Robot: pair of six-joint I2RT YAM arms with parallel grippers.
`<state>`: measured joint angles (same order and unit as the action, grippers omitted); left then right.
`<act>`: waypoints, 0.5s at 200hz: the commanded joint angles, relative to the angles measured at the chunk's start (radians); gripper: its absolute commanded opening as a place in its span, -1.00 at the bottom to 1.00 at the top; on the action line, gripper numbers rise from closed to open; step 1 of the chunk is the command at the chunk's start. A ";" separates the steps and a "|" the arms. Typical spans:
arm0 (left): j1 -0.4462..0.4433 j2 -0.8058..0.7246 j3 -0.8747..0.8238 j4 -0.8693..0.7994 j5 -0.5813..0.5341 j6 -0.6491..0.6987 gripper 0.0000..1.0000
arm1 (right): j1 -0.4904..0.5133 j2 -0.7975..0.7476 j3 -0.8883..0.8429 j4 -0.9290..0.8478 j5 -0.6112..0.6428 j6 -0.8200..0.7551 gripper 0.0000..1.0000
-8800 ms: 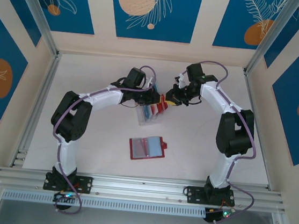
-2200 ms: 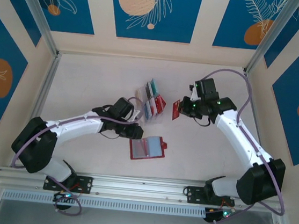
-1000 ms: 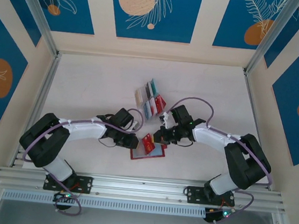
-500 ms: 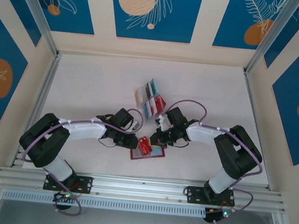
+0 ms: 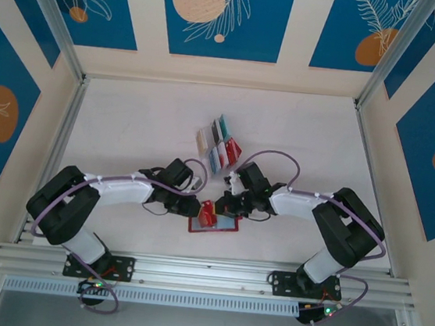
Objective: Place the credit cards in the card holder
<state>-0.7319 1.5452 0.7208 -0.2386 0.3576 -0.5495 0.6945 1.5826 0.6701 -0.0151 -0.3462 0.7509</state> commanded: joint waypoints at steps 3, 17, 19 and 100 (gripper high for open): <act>-0.008 -0.006 -0.041 -0.056 -0.014 -0.011 -0.57 | 0.016 -0.021 -0.034 0.041 0.051 0.070 -1.00; -0.008 -0.040 -0.041 -0.073 -0.018 -0.013 -0.56 | 0.014 -0.017 -0.039 0.044 0.061 0.078 -1.00; -0.009 -0.047 -0.041 -0.075 -0.020 -0.012 -0.56 | 0.015 -0.017 -0.041 0.044 0.062 0.079 -1.00; 0.009 -0.147 -0.089 -0.089 0.006 -0.024 -0.62 | 0.014 0.000 -0.047 0.035 0.088 0.100 -1.00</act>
<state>-0.7288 1.3884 0.6548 -0.2985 0.3576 -0.5739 0.7048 1.5803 0.6392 0.0166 -0.2817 0.8314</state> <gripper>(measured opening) 0.231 0.065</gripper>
